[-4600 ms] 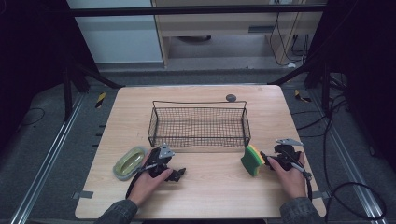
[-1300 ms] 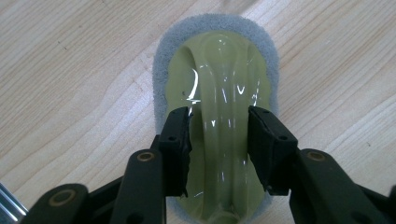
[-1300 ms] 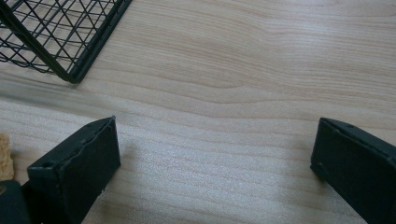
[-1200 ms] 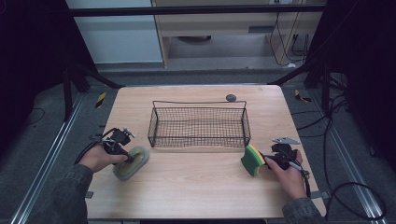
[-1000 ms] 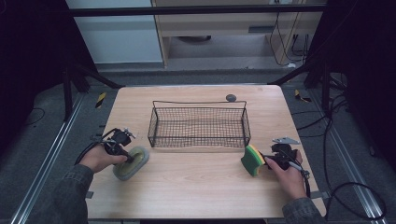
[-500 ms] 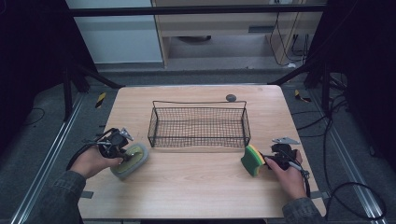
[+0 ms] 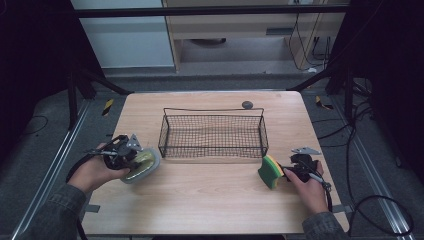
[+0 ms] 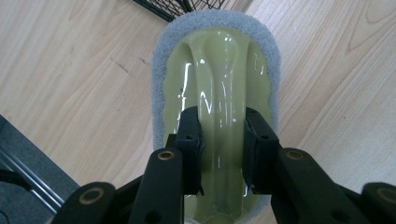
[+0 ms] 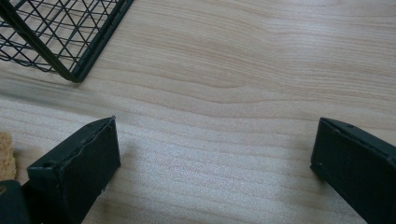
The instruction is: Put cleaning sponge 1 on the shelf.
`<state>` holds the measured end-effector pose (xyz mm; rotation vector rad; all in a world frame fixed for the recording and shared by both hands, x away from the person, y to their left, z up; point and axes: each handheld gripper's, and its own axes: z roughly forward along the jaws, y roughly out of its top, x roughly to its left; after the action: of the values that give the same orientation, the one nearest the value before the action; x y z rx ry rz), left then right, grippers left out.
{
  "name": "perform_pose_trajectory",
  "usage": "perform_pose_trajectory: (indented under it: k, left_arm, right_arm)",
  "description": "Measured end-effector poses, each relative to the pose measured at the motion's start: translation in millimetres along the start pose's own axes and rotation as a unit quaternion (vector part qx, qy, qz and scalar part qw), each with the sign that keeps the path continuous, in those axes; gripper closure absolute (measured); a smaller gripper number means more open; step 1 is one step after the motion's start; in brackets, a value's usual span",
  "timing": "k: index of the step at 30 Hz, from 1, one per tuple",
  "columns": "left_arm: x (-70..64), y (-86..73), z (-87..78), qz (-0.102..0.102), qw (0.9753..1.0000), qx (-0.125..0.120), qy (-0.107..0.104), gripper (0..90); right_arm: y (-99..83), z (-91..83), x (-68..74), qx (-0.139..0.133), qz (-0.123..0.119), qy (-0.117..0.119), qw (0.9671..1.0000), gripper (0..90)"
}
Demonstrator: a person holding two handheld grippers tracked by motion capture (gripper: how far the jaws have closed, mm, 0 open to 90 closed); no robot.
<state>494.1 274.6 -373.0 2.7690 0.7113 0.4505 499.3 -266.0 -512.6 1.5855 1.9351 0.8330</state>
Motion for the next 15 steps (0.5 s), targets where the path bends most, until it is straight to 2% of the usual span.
perform_pose_trajectory:
  k: [9, 15]
  left_arm:
    - [1.3, 10.2, -14.5, 0.017, 0.9995, -0.019, 0.021, 71.0]
    - [2.8, 19.7, -30.3, 0.029, 0.9985, -0.029, 0.037, 70.9]
  right_arm:
    - [-1.8, -1.8, 0.5, 0.000, -0.003, 0.002, 1.0000, 1.5]
    - [-1.7, -1.6, 0.9, 0.001, -0.001, 0.001, 1.0000, 1.3]
